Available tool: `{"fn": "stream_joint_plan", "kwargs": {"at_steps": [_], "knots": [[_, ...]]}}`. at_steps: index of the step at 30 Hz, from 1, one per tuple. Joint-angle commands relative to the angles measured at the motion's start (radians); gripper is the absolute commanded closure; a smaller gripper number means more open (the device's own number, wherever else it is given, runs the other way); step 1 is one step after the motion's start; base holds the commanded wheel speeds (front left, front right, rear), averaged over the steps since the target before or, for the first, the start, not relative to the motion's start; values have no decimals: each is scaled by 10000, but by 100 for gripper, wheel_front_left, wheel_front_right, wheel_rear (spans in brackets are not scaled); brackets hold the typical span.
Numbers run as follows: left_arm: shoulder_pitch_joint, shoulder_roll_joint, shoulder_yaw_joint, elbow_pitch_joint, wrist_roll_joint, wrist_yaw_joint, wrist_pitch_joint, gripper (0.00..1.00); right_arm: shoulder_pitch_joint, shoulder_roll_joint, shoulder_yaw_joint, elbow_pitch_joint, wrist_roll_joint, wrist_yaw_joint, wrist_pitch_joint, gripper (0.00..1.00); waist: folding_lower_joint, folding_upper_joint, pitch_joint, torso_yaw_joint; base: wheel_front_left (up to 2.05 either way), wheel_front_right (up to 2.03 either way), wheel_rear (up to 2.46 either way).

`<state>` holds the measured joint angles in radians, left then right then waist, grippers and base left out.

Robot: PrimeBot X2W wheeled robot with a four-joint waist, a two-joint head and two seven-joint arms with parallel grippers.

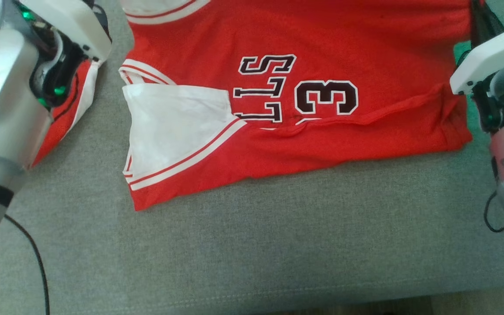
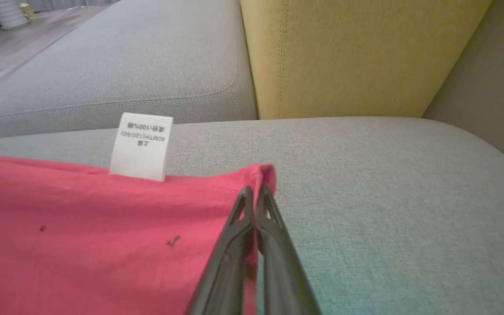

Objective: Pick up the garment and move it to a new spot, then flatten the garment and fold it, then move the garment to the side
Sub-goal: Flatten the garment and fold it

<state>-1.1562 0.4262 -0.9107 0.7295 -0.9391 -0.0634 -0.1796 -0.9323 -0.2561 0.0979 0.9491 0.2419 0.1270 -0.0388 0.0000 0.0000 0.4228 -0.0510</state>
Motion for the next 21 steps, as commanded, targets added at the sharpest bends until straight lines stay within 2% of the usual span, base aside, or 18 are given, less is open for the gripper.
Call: {"fn": "stream_joint_plan", "kwargs": {"at_steps": [1,11,17,21], "knots": [[-368,433,300,-94,91,-80,-130,100,-91,-62,202,-212,138,37,-197,100,0,0,-99,14,0,0,0],[835,1140,-229,-1130,17,-342,245,100,694,-684,1041,-264,1131,37,-303,100,0,0,-966,221,0,0,0],[2165,1838,-484,-2869,-651,-371,1052,100,1718,-1404,2014,-866,2149,37,694,100,0,0,-1549,504,0,0,0],[3045,2441,-781,-4253,-980,-171,1751,100,2443,-1998,2641,-1525,2899,37,1602,100,0,0,-1869,641,0,0,0]]}}
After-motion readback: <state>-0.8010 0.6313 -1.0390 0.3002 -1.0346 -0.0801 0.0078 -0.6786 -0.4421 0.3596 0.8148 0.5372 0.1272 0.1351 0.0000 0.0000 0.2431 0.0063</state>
